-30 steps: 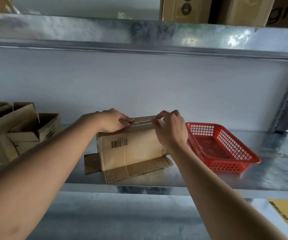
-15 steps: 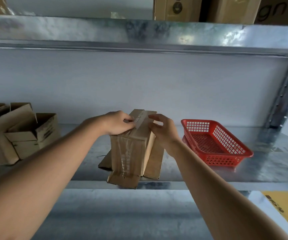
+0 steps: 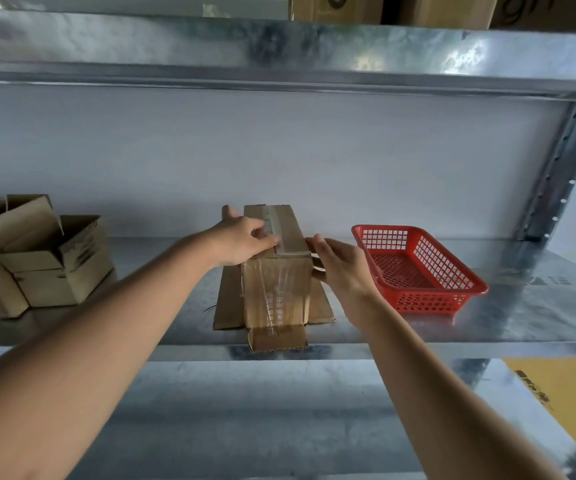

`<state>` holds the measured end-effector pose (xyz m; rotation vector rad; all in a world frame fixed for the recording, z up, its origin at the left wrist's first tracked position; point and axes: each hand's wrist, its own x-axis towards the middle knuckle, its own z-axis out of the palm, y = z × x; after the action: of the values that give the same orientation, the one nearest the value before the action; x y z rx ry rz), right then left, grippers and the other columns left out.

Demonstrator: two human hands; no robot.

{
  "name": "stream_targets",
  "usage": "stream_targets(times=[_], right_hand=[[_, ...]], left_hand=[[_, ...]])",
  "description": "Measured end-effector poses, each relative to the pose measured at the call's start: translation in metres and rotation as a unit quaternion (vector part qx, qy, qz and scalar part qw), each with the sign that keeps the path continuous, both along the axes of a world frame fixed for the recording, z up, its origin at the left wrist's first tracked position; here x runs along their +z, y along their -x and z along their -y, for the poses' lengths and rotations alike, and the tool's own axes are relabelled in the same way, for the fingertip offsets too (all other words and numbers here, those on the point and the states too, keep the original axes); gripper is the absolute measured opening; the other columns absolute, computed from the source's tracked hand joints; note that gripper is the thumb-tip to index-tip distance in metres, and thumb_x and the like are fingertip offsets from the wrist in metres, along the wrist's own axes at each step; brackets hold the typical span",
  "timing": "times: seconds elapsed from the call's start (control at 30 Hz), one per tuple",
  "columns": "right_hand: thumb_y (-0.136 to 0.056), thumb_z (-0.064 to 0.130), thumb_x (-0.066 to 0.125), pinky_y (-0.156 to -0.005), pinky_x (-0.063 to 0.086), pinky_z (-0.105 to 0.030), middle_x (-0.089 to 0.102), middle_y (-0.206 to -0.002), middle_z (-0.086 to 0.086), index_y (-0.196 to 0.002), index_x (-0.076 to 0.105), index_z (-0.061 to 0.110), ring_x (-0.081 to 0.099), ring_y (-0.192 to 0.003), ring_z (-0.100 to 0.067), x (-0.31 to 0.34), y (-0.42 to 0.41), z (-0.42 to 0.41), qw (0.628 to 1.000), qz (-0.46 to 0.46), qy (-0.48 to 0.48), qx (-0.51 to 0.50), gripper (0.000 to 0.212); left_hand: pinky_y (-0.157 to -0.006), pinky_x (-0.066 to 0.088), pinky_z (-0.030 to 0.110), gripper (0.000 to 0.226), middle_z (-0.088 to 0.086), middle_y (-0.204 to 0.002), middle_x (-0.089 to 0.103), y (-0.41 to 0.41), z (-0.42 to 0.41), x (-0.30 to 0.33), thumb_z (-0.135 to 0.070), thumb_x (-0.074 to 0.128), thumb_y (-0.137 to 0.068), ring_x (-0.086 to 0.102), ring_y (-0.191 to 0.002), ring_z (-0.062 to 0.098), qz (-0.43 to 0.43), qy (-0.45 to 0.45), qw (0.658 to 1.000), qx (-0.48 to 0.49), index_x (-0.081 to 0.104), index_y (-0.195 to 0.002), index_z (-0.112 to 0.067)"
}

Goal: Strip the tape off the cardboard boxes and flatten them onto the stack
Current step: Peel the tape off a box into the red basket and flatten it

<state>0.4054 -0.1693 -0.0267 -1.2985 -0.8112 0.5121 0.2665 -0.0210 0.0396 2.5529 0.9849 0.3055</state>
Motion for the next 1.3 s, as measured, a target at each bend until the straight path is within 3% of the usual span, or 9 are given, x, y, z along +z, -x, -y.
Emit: stream_targets(times=[0.03, 0.1, 0.23, 0.33, 0.5, 0.73, 0.9, 1.1, 1.3], right_hand=[[-0.107, 0.025, 0.055, -0.092, 0.061, -0.037, 0.079, -0.107, -0.006, -0.117, 0.075, 0.005, 0.076, -0.101, -0.019, -0.003, 0.002, 0.005, 1.0, 0.007, -0.009, -0.004, 0.03], [-0.106, 0.019, 0.058, -0.087, 0.063, -0.034, 0.08, -0.101, -0.006, -0.111, 0.078, 0.004, 0.077, -0.096, -0.019, -0.007, 0.004, 0.012, 0.999, 0.036, -0.022, -0.019, 0.025], [-0.097, 0.015, 0.071, -0.088, 0.063, -0.036, 0.08, -0.099, -0.005, -0.112, 0.078, 0.006, 0.077, -0.096, -0.021, -0.016, 0.005, 0.022, 0.995, 0.089, -0.049, -0.024, 0.019], [-0.08, 0.003, 0.085, -0.091, 0.061, -0.033, 0.08, -0.103, -0.002, -0.115, 0.077, 0.006, 0.077, -0.099, -0.017, -0.023, 0.005, 0.026, 0.993, 0.106, -0.052, -0.029, 0.036], [-0.079, -0.001, 0.085, -0.087, 0.063, -0.033, 0.081, -0.09, 0.002, -0.1, 0.082, 0.01, 0.078, -0.085, -0.01, -0.028, 0.011, 0.023, 0.982, 0.138, -0.045, -0.12, 0.023], [-0.092, 0.007, 0.075, -0.077, 0.065, -0.048, 0.079, -0.085, 0.005, -0.096, 0.082, 0.014, 0.077, -0.082, -0.016, -0.039, 0.009, 0.016, 0.973, 0.171, -0.052, -0.143, 0.011], [-0.093, 0.004, 0.067, -0.066, 0.064, -0.043, 0.075, -0.079, 0.01, -0.087, 0.075, 0.015, 0.075, -0.073, -0.008, -0.033, 0.01, 0.018, 0.941, 0.287, -0.04, -0.176, 0.015], [-0.091, -0.009, 0.055, -0.061, 0.061, -0.045, 0.069, -0.098, -0.004, -0.1, 0.06, 0.014, 0.074, -0.079, -0.024, -0.018, -0.01, 0.019, 0.843, 0.521, 0.013, -0.13, 0.025], [-0.091, -0.016, 0.05, -0.058, 0.06, -0.05, 0.055, -0.106, 0.001, -0.104, 0.048, 0.021, 0.073, -0.082, -0.032, -0.009, -0.015, 0.02, 0.799, 0.584, 0.033, -0.136, 0.039]], left_hand=[[-0.116, 0.031, 0.036, 0.059, 0.005, -0.156, 0.022, 0.0, 0.001, 0.0, -0.06, 0.053, -0.1, 0.039, -0.141, 0.032, 0.011, -0.021, 1.0, -0.018, 0.049, -0.151, -0.032], [-0.118, 0.027, 0.035, 0.041, -0.002, -0.159, 0.031, -0.001, 0.002, 0.0, -0.047, 0.057, -0.103, 0.03, -0.148, 0.026, 0.05, -0.044, 0.995, -0.079, 0.057, -0.144, -0.044], [-0.102, 0.029, 0.021, 0.029, -0.011, -0.143, 0.058, -0.002, 0.003, -0.002, -0.028, 0.057, -0.106, 0.049, -0.133, 0.01, 0.086, -0.022, 0.986, -0.143, 0.071, -0.129, -0.038], [-0.101, 0.03, 0.02, 0.029, -0.014, -0.144, 0.059, 0.0, -0.002, -0.003, -0.03, 0.057, -0.106, 0.048, -0.131, 0.006, 0.087, -0.01, 0.986, -0.142, 0.07, -0.129, -0.041], [-0.086, 0.028, 0.003, 0.029, -0.018, -0.14, 0.059, 0.0, -0.004, -0.003, -0.032, 0.057, -0.106, 0.046, -0.122, -0.003, 0.088, -0.005, 0.984, -0.154, 0.07, -0.131, -0.036], [-0.098, 0.035, 0.021, 0.03, -0.017, -0.135, 0.062, -0.002, -0.006, -0.002, -0.047, 0.061, -0.101, 0.053, -0.128, 0.007, 0.068, -0.012, 0.987, -0.143, 0.07, -0.129, -0.042], [-0.109, 0.044, 0.037, 0.078, -0.011, -0.128, 0.059, 0.002, -0.004, 0.0, -0.088, 0.065, -0.067, 0.055, -0.12, 0.012, 0.042, -0.017, 0.986, -0.161, 0.065, -0.133, -0.046], [-0.112, 0.041, 0.033, 0.092, -0.017, -0.137, 0.053, 0.004, -0.005, -0.008, -0.072, 0.085, -0.06, 0.05, -0.127, 0.008, 0.03, -0.05, 0.982, -0.181, 0.058, -0.143, -0.043], [-0.112, 0.042, 0.039, 0.094, -0.018, -0.132, 0.055, 0.001, -0.007, -0.013, -0.076, 0.082, -0.055, 0.053, -0.128, 0.008, 0.043, -0.057, 0.982, -0.177, 0.061, -0.14, -0.041]])
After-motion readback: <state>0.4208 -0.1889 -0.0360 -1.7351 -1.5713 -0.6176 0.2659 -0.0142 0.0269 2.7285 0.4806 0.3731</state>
